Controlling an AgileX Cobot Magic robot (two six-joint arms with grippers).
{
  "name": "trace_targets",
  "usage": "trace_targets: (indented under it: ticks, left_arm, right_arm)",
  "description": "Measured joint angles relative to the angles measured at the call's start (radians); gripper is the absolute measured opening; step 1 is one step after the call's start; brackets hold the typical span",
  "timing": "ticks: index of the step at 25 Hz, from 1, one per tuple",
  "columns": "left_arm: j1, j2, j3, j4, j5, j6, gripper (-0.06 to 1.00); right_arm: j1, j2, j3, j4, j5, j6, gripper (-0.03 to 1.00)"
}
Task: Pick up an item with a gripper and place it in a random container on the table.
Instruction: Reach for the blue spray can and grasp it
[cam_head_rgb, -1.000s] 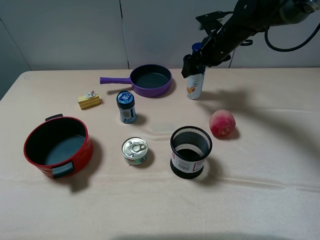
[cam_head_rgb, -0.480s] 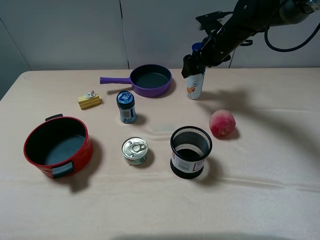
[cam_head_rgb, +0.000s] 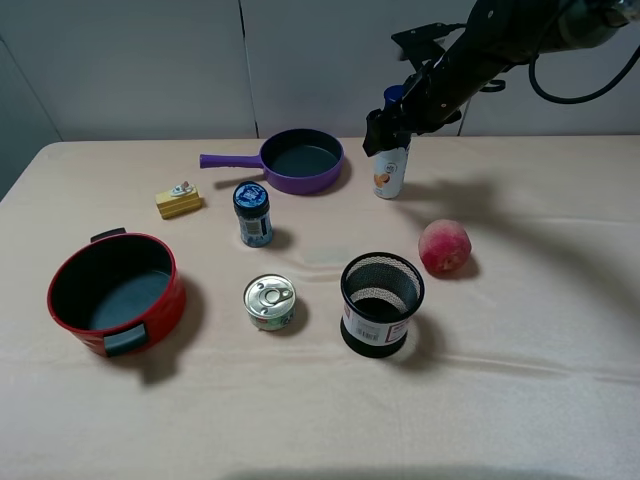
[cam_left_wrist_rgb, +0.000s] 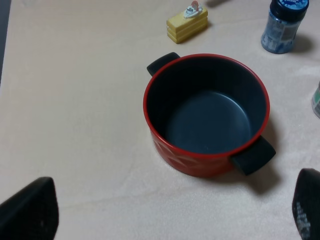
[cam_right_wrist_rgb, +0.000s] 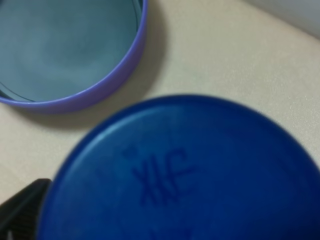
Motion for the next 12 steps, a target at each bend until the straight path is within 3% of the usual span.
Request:
trace_targets:
  ticks: [9,12]
  left_arm:
    - [0.0,0.0,0.0,0.0,0.0,0.0,0.94]
    - [0.0,0.0,0.0,0.0,0.0,0.0,0.94]
  right_arm:
    - [0.0,0.0,-0.001,0.0,-0.006,0.0,0.37]
    - [0.0,0.0,-0.001,0.0,-0.007,0.0,0.35]
